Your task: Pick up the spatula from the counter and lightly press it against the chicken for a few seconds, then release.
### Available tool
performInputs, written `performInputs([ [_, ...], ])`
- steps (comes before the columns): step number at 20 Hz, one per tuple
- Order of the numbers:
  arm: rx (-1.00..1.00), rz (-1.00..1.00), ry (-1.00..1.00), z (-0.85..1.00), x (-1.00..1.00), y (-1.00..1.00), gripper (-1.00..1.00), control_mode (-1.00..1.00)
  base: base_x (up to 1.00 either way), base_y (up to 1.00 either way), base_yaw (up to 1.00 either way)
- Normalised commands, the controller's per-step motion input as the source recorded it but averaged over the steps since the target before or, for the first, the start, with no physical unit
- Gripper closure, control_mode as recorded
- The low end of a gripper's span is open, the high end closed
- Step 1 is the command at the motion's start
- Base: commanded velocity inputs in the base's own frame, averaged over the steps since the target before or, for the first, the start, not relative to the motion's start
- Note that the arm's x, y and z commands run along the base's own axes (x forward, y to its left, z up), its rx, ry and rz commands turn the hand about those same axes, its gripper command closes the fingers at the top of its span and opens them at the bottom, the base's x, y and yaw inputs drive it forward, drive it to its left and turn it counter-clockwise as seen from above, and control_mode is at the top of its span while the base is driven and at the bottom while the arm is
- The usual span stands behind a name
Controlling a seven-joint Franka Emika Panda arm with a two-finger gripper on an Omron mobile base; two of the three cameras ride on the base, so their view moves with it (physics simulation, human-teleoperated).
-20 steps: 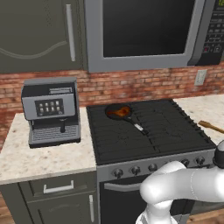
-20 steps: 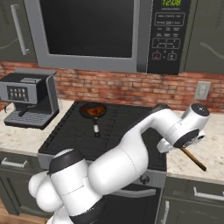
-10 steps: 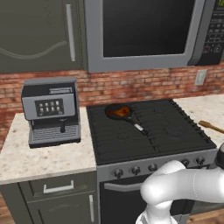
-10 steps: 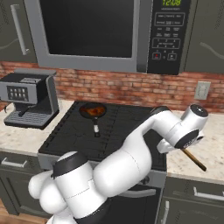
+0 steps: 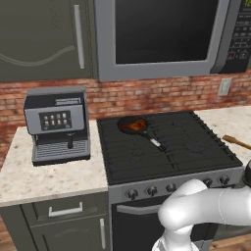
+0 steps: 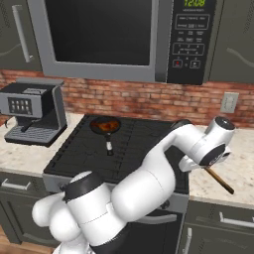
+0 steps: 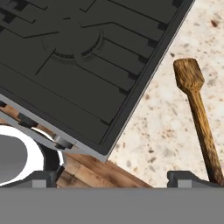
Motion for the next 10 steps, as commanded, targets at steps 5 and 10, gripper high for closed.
performInputs([
  [5, 0.0, 0.0, 0.02, -0.11, 0.05, -0.09, -1.0, -1.0, 0.0, 0.0, 0.0],
  [10, 0.0, 0.0, 0.02, -0.14, 0.05, -0.05, -1.0, -1.0, 0.0, 0.0, 0.0],
])
